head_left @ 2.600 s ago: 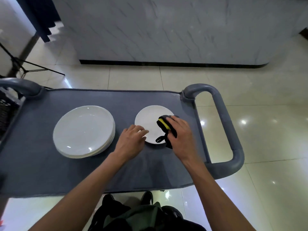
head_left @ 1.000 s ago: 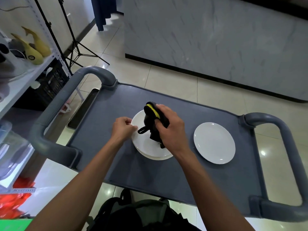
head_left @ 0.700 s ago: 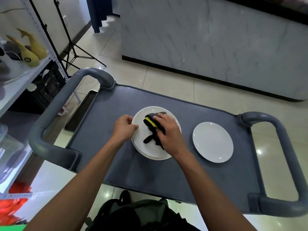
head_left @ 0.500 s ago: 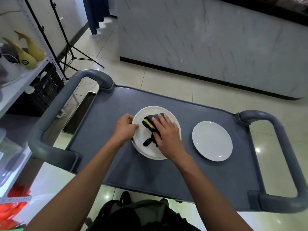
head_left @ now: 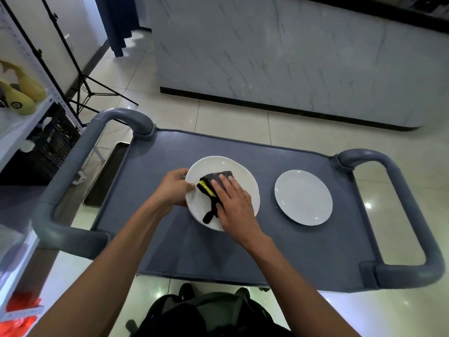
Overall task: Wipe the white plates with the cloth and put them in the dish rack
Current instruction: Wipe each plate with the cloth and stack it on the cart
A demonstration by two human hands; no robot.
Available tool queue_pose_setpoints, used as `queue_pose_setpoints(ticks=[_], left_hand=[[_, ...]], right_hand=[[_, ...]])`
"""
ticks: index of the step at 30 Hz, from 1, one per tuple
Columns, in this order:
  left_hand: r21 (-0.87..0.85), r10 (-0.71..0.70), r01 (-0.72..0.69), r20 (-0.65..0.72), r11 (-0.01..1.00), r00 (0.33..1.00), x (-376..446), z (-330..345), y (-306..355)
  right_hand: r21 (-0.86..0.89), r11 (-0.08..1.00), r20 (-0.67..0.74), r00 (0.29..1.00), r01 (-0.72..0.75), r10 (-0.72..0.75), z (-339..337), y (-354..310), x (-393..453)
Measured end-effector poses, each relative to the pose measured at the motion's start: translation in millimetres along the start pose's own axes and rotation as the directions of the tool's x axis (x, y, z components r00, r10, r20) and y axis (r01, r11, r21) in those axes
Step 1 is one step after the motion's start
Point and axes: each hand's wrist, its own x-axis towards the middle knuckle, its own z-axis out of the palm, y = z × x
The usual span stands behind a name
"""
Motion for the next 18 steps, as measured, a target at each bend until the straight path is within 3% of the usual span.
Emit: queue_pose_setpoints(ticks=[13, 18], left_hand=[[-0.119, 0.101, -0.090, 0.090, 0.989, 0.991, -13, 17, 16], [-0.178, 0.118, -0.102, 0.084, 0.979, 0.989, -10, 47, 32]], right_hand=[[-0.139, 0.986, -0.109, 0.988, 0.092, -0.108, -24, 4, 27], [-0.203, 0.978, -0.205, 0.974, 0.049, -0.091, -53, 32, 41]])
